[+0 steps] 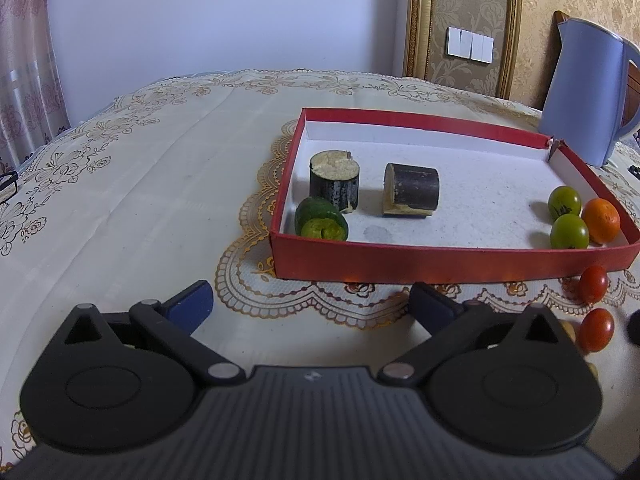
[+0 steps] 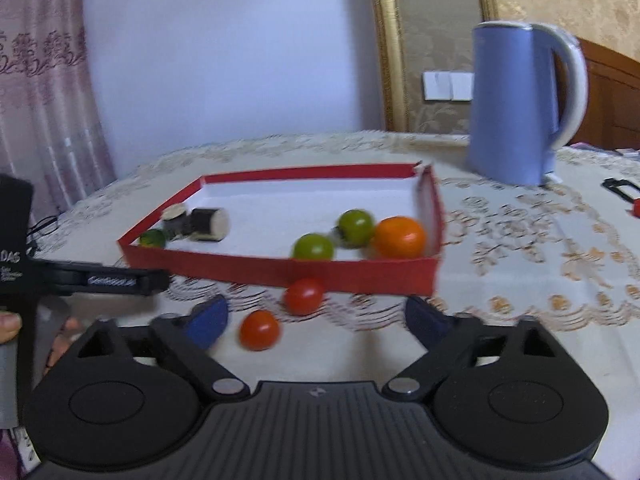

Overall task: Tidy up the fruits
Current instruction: 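Close the right gripper on a red cherry tomato, then carry the red tomato into the tray and open the right gripper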

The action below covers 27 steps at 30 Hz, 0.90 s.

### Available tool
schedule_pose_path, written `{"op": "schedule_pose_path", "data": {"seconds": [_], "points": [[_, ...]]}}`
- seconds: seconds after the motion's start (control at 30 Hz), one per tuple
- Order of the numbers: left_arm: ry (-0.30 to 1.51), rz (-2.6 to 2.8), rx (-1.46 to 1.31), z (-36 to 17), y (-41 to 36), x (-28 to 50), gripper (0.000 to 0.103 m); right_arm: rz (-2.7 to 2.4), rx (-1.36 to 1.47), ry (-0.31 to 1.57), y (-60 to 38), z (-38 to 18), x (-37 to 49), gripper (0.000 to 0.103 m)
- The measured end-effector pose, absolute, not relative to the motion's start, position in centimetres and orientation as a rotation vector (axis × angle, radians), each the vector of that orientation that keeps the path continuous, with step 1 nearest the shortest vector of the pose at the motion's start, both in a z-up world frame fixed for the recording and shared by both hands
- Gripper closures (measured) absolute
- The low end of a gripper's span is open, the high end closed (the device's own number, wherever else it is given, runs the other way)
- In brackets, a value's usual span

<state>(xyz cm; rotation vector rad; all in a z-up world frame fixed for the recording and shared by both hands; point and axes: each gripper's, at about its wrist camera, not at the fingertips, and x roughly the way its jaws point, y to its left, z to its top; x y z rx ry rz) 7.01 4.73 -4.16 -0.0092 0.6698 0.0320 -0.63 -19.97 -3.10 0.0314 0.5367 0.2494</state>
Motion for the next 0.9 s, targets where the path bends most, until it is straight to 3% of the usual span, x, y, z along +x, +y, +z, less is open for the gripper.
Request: {"op": "schedule_pose_path", "data": {"seconds": [0.03, 0.2, 0.33, 0.47, 0.6, 0.9], "points": [[0.670, 0.032, -0.009, -4.2, 4.7, 7.0, 0.000, 0.254, 0.031, 0.548, -19.6, -3.2, -0.5, 0.028], [0.670, 0.032, -0.009, -4.2, 4.7, 7.0, 0.000, 0.259, 0.000, 0.575, -18.3, -3.8, 0.0, 0.035], [0.670, 0.032, -0.009, -4.2, 4.7, 7.0, 0.000, 0.265, -0.020, 0.587, -17.6, -4.1, 0.4, 0.054], [0.670, 0.032, -0.008, -4.2, 4.7, 7.0, 0.000, 0.271, -0.022, 0.608, -17.4, -4.5, 0.8, 0.056], [0.669, 0.032, -0.008, -4.2, 4.7, 7.0, 0.000, 0.285, -0.031, 0.607, -17.1, -4.6, 0.9, 0.071], [0.669, 0.032, -0.008, -4.2, 4.7, 7.0, 0.000, 0.263, -0.026, 0.555, -17.4, -3.7, 0.2, 0.076]]}}
